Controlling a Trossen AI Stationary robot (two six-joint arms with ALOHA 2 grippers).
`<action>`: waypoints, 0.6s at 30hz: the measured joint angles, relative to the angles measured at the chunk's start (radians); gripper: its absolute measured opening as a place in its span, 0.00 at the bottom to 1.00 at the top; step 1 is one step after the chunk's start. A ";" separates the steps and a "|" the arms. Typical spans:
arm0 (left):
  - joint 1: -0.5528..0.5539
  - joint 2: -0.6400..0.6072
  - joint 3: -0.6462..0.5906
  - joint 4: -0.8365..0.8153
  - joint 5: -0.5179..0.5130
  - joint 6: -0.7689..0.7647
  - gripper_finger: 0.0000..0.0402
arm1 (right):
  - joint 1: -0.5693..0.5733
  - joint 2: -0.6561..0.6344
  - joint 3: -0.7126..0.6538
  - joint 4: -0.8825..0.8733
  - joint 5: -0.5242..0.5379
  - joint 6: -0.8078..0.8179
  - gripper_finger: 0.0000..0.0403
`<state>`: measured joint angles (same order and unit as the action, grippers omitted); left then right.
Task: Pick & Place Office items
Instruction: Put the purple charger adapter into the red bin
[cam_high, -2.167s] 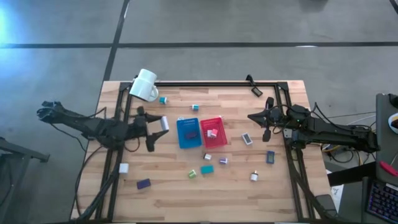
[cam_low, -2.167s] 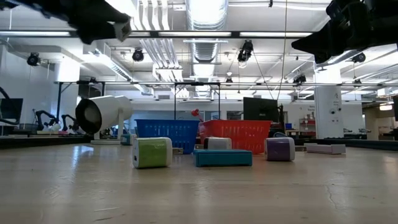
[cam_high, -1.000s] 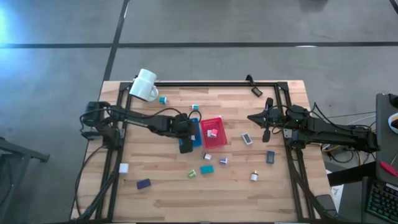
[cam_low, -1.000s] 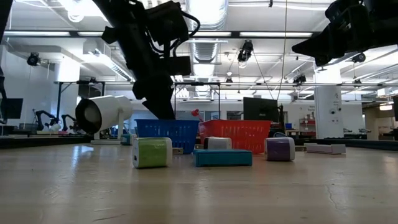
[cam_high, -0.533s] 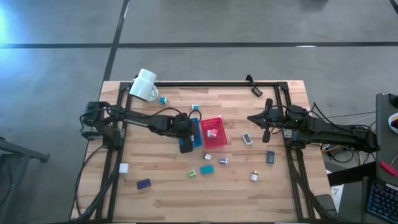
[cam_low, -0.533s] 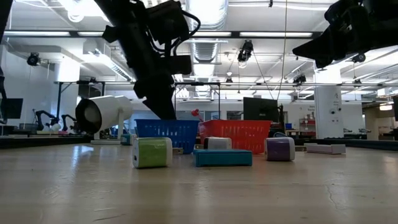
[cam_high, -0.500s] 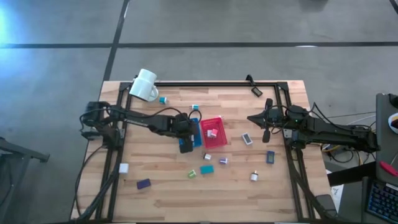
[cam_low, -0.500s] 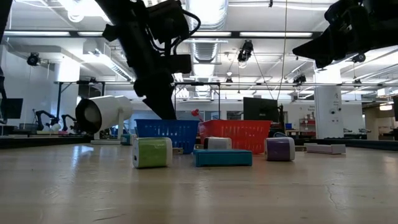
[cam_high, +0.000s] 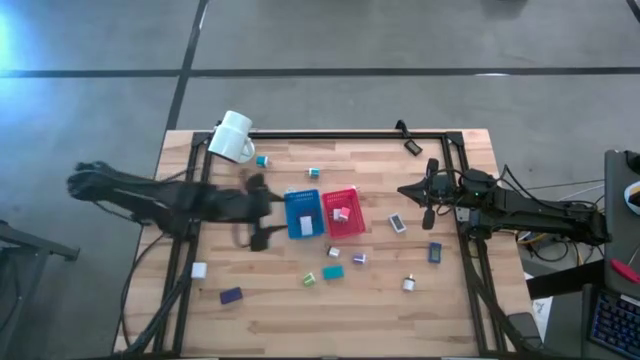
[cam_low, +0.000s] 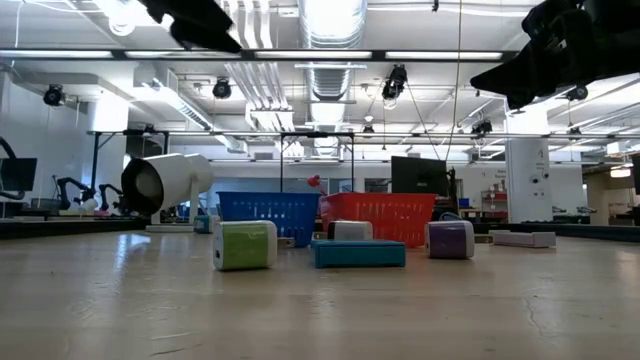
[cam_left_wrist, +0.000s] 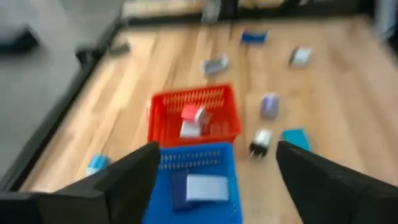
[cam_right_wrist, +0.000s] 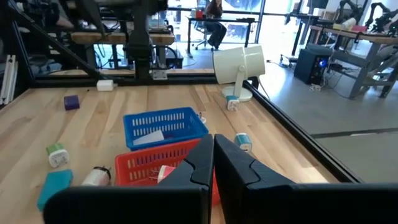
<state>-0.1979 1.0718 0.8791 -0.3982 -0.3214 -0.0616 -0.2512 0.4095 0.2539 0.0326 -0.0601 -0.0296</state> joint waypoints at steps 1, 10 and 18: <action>-0.016 -0.056 -0.053 0.045 -0.010 0.014 0.75 | 0.000 0.000 0.000 0.000 0.000 -0.001 0.02; 0.011 -0.386 -0.595 0.714 -0.130 0.177 0.07 | 0.000 0.000 0.000 0.022 0.001 -0.008 0.02; 0.012 -0.568 -0.782 0.786 -0.056 0.204 0.02 | 0.000 0.010 -0.002 0.040 -0.041 0.008 0.02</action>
<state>-0.1860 0.5040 0.0972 0.3882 -0.3775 0.1426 -0.2511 0.4192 0.2520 0.0723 -0.1012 -0.0214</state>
